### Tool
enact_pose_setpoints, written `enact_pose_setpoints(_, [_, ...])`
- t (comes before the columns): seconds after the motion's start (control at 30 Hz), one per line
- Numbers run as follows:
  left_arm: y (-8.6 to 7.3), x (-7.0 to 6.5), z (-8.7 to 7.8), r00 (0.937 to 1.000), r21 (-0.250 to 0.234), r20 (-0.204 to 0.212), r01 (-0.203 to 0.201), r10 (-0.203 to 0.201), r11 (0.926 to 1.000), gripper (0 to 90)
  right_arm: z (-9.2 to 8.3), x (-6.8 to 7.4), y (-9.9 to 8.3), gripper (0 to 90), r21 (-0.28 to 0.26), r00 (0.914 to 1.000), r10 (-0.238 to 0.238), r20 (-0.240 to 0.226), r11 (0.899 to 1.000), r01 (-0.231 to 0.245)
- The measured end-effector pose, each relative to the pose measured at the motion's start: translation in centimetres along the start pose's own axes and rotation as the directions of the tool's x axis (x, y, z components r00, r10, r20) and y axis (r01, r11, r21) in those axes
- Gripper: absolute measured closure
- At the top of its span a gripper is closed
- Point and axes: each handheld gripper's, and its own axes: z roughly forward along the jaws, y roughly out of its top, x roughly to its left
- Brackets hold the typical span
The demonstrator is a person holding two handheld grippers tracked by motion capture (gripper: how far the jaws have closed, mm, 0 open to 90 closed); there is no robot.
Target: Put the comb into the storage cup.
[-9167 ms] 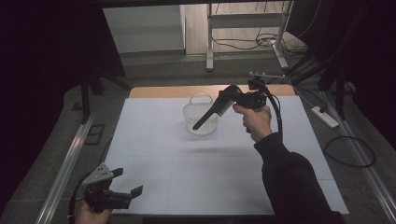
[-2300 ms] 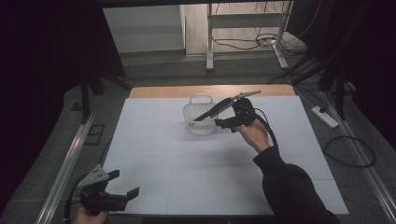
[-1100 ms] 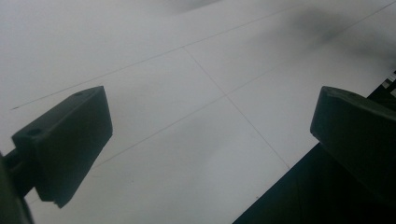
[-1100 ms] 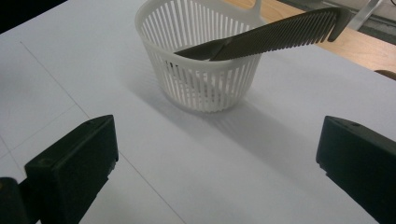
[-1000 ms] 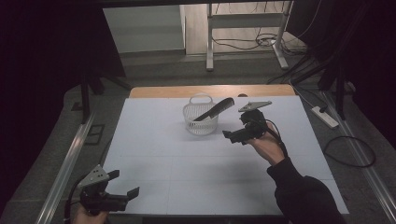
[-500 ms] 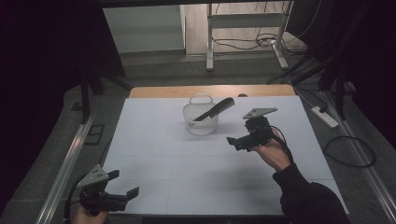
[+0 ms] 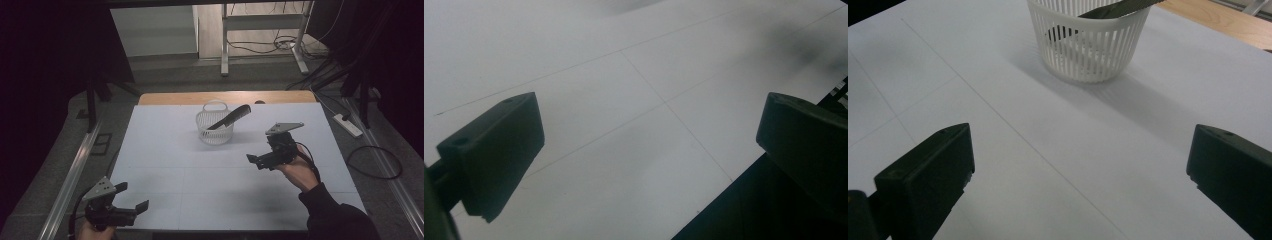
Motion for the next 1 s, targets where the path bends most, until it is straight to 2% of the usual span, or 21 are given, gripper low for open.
enact_pose_setpoints(0.57, [0.0, 0.1, 0.0, 1.0, -0.001, -0.003, 0.008, -0.008, 1.0, 0.0, -2.3, 0.2, -2.4, 0.0, -0.001, 0.9998, 0.008, -0.019, 1.0, -0.008])
enact_pose_setpoints(0.83, [0.0, 0.1, 0.0, 0.9999, -0.002, -0.004, 0.01, -0.01, 1.0, 0.0, -3.6, 0.2, -3.7, 0.0, 0.003, 0.9998, 0.013, -0.014, 1.0, -0.013])
enact_pose_setpoints(1.0, [0.0, 0.1, 0.0, 0.9999, -0.003, -0.003, 0.01, -0.01, 0.9999, 0.0, -4.2, 0.2, -4.7, 0.0, 0.0, 1.0, 0.0, -0.006, 1.0, 0.0])
